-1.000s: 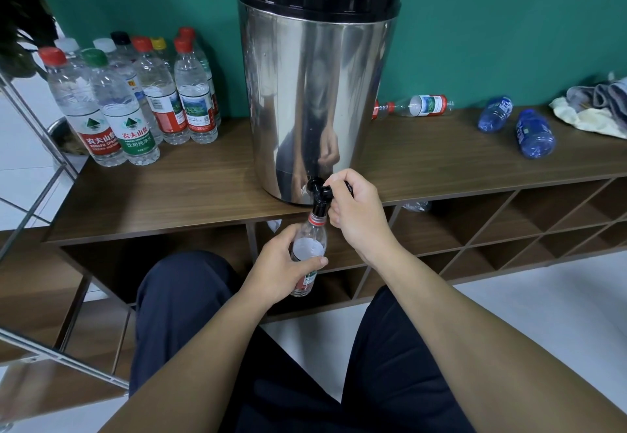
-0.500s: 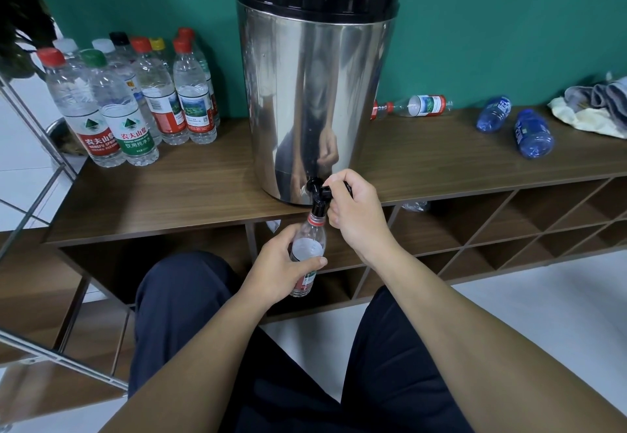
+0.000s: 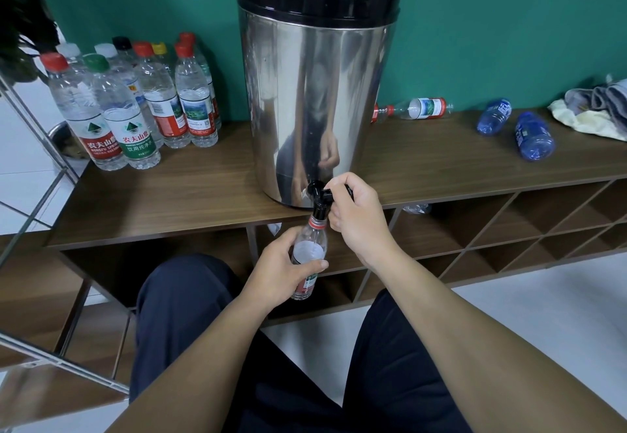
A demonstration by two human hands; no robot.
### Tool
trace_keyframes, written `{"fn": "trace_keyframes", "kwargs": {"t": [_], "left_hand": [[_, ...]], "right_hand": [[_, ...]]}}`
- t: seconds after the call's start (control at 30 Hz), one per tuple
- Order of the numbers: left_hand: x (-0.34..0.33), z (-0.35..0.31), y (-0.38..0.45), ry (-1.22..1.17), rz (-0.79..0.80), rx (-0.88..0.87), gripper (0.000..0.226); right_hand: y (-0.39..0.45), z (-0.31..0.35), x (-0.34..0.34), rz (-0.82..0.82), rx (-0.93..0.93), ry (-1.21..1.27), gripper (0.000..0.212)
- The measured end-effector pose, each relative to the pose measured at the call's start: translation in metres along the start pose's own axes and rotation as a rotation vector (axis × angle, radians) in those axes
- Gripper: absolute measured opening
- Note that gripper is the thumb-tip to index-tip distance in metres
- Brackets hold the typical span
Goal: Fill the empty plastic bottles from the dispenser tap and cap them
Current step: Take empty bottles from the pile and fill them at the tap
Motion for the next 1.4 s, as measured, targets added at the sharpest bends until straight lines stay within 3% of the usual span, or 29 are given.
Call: {"fn": "trace_keyframes", "kwargs": {"t": [0.47, 1.4], "left_hand": [[-0.0001, 0.0001, -0.001, 0.006, 0.001, 0.015, 0.07], [0.0015, -0.0004, 0.0, 0.005, -0.011, -0.016, 0.063]], "right_hand": [[-0.0013, 0.0, -0.0003, -0.009, 0.002, 0.017, 0.023], [-0.0013, -0.0023, -0.001, -0.006, -0.007, 0.018, 0.025]]}}
Point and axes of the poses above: each hand's wrist, its own y-axis towards the middle knuckle, its own x-axis out of the back of the hand, z = x × y, the point moved 10 cm from there along y, towards the middle knuckle, and after that the axes turned 13 degrees about x, right-handed, at the moved point
